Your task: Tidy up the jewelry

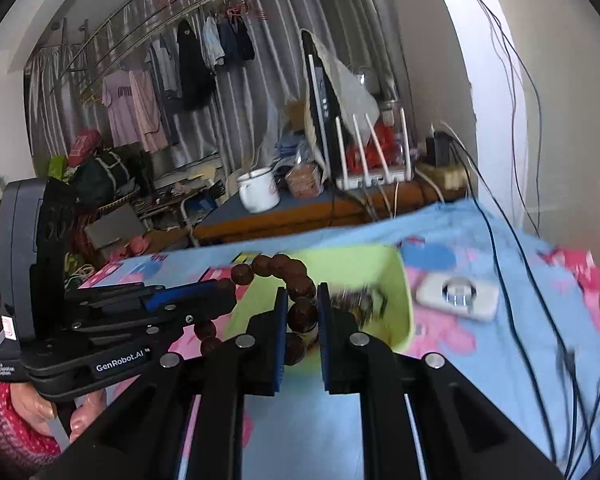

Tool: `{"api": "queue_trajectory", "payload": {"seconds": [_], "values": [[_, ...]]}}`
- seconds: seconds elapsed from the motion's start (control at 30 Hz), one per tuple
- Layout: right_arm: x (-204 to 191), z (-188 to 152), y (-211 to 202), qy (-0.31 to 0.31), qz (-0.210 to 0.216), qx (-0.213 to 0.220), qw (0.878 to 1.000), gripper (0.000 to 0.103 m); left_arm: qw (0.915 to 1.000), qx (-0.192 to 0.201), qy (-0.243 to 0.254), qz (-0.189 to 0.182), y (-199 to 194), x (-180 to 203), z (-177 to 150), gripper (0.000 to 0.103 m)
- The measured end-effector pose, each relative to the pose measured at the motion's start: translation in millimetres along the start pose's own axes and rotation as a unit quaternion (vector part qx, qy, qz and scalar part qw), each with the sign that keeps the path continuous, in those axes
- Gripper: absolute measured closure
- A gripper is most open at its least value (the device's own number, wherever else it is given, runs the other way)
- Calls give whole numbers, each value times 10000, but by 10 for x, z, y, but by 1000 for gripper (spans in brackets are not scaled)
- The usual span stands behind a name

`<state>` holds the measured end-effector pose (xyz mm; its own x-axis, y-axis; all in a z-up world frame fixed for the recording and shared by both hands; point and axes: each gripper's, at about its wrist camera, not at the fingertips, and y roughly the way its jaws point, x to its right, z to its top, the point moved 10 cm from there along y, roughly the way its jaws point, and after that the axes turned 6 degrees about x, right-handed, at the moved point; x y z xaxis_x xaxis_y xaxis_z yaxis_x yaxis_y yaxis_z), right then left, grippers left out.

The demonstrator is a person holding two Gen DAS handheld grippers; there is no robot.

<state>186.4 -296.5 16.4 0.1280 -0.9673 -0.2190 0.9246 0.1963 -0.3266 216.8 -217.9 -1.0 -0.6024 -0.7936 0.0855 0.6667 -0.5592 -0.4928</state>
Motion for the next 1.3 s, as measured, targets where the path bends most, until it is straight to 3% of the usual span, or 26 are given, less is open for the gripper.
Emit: {"api": "queue_trajectory", "payload": {"seconds": [0.23, 0.37, 0.47, 0.6, 0.63, 0.7, 0.73, 0.93, 1.17, 1.3], "values": [[392, -151, 683, 287, -365, -350, 9983, 103, 9990, -273, -100, 325, 605, -294, 35, 89], [563, -166, 726, 375, -760, -178, 9962, 103, 9968, -419, 30, 682, 831, -400, -44, 87], [570, -76, 548, 620, -701, 72, 9956, 103, 9972, -262, -243, 659, 722, -487, 12, 87], [467, -71, 233, 678, -781, 312, 9941, 100, 9954, 51, -285, 919, 352, -536, 46, 86], [407, -128, 125, 688, -803, 324, 9939, 98, 9948, 107, -288, 970, 279, -532, 39, 84], [313, -219, -11, 701, -819, 329, 9936, 96, 9934, 228, -271, 1090, 87, -504, 9, 64], [267, -270, -78, 703, -847, 340, 9933, 95, 9930, 318, -255, 1108, -24, -473, -19, 60], [80, -604, -387, 893, -1121, 259, 9893, 90, 9918, 513, -277, 1133, -481, -299, -231, 50], [-206, -844, -652, 907, -1131, 136, 9893, 80, 9892, 691, -51, 1289, -890, -127, -421, 22], [-295, -904, -781, 1052, -1042, 152, 9889, 80, 9865, 796, -50, 1427, -1105, -125, -483, 15]]}}
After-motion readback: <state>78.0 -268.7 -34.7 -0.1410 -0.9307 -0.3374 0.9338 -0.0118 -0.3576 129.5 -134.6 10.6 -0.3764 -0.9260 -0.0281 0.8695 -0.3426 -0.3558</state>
